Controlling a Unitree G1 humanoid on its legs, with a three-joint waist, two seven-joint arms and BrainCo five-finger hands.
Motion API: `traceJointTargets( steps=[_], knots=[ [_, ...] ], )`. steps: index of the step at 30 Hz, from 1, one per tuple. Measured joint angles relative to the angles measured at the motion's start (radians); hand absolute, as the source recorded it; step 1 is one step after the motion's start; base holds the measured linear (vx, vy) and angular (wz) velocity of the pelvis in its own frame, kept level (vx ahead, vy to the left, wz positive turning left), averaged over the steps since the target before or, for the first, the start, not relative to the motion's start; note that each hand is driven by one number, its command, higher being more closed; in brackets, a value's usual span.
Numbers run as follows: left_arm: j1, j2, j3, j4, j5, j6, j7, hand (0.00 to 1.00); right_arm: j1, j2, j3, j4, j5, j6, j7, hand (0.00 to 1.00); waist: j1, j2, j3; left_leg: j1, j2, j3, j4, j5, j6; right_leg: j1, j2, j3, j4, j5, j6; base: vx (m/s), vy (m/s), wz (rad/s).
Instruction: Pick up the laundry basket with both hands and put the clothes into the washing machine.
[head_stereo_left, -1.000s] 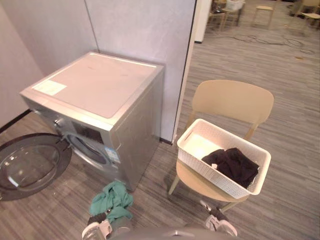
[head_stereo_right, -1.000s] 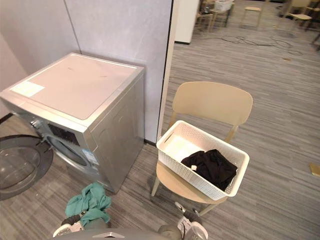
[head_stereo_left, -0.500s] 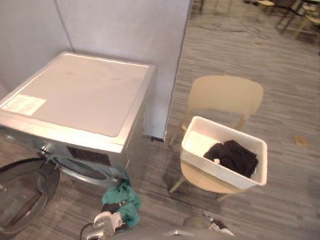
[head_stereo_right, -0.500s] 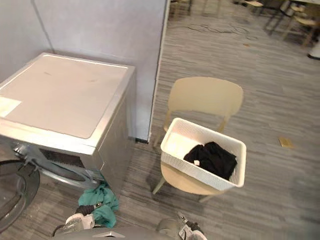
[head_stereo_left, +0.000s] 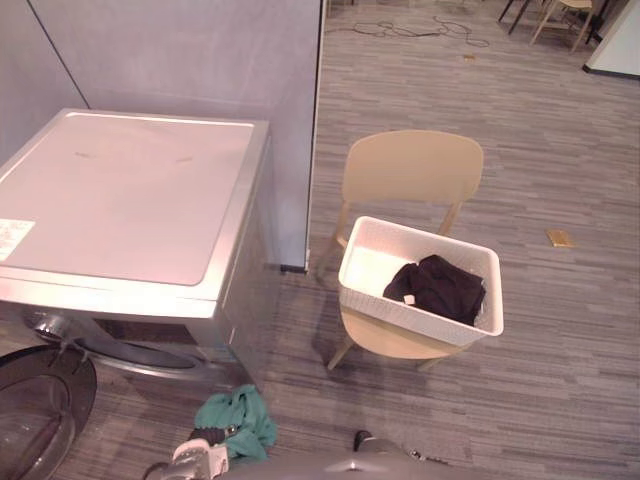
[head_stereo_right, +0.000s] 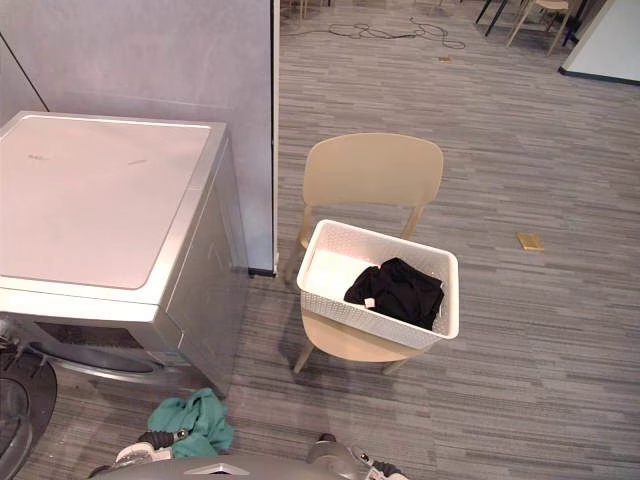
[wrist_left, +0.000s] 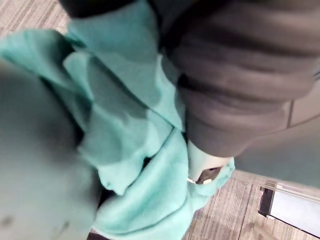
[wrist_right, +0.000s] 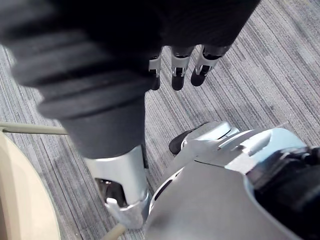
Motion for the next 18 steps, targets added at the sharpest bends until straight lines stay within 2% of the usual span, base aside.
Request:
traceJointTargets(
  steps=[3,10,14,15,16,18],
  knots=[
    [0.000,0.000,0.007,0.001,-0.001,0.000,0.000,1.00,0.000,0.000,-0.008,0.001,0.000,0.000,0.000,0.00,0.000,0.000,0.000,0.000,0.000,0.000,-0.001,0.000,0.000,0.000,0.000,0.000,-0.002,0.001,0.001,0.00,0.000,0.00],
    [0.010,-0.007,0.149,0.016,-0.046,0.002,0.002,1.00,0.010,0.007,-0.081,0.006,0.003,0.003,-0.001,0.00,0.002,0.008,0.016,-0.005,0.000,-0.014,0.009,0.007,-0.011,0.033,-0.008,-0.033,-0.025,0.006,0.009,0.00,0.001,0.12],
    [0.011,-0.017,0.264,-0.009,-0.116,0.001,0.008,1.00,0.009,0.010,-0.165,0.003,0.022,0.003,-0.004,0.00,0.009,-0.016,0.073,-0.115,-0.010,-0.033,0.224,0.007,-0.012,0.006,-0.072,-0.091,0.121,-0.085,0.004,-0.07,-0.033,0.59],
    [0.019,-0.019,0.309,-0.022,-0.136,0.002,0.015,1.00,0.007,0.014,-0.175,0.001,0.022,0.002,-0.004,0.00,0.022,-0.034,0.086,-0.177,0.008,-0.037,0.333,-0.018,-0.001,-0.040,-0.096,-0.086,0.211,-0.128,0.008,-0.13,-0.021,0.20],
    [0.023,-0.021,0.326,-0.022,-0.147,0.003,0.021,1.00,0.002,0.016,-0.175,0.000,0.022,0.001,-0.005,0.00,0.025,-0.032,0.087,-0.195,0.021,-0.041,0.372,-0.038,-0.004,-0.056,-0.096,-0.084,0.245,-0.145,0.006,-0.15,-0.009,-0.07],
    [0.059,-0.027,0.368,-0.020,-0.211,0.012,0.026,1.00,-0.007,0.023,-0.173,-0.009,0.021,0.001,-0.004,0.00,0.026,-0.032,0.089,-0.259,0.100,-0.055,0.533,-0.144,0.012,-0.106,-0.090,-0.070,0.363,-0.201,-0.002,-0.08,0.008,-0.19]
  ],
)
